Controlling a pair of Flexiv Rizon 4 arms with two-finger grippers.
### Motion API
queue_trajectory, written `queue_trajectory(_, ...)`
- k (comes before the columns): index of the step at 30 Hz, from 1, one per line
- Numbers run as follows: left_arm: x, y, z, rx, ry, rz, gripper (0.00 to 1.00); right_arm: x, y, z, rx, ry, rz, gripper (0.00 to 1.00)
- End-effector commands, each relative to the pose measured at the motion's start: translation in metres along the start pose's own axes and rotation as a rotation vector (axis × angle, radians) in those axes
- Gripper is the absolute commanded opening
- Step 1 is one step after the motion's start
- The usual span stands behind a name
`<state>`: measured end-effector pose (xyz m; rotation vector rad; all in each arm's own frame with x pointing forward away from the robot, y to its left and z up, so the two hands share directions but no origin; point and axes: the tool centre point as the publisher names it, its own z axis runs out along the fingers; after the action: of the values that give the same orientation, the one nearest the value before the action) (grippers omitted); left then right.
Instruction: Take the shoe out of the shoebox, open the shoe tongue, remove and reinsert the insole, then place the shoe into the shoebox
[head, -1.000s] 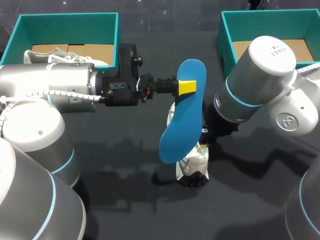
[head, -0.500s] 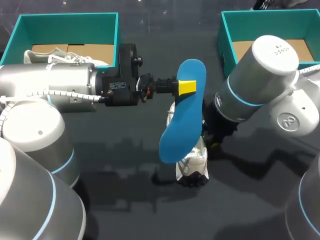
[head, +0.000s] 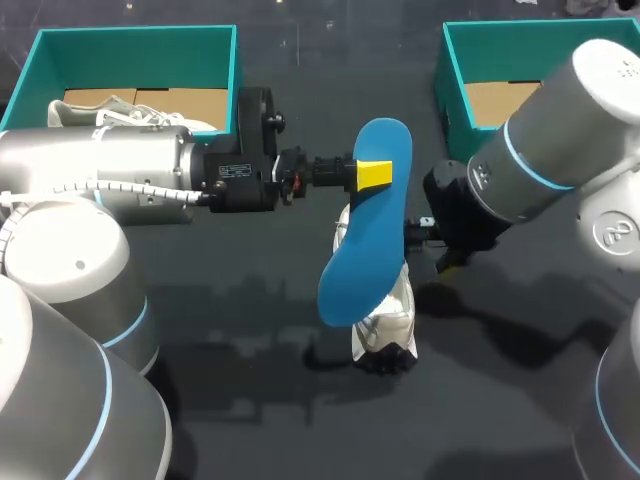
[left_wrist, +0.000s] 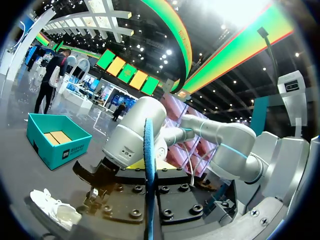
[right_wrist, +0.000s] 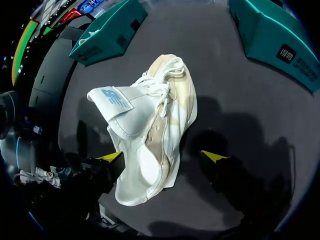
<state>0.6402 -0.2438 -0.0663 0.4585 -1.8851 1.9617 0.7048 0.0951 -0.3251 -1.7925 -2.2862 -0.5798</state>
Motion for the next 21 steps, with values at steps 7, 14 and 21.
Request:
queue_trajectory(7,0.0,0.001,0.001,0.003,0.0,0.001,0.0,-0.005,-0.006,-0.018,-0.049,0.115,0.01,1.0)
queue_trajectory(14,0.0,0.001,0.001,0.003,0.0,0.001,0.0,-0.008,-0.005,-0.065,-0.162,0.247,0.031,1.0)
queue_trajectory(21,0.001,-0.011,0.0,0.034,0.047,0.137,0.0,-0.006,0.002,-0.085,-0.183,0.375,0.0,1.0)
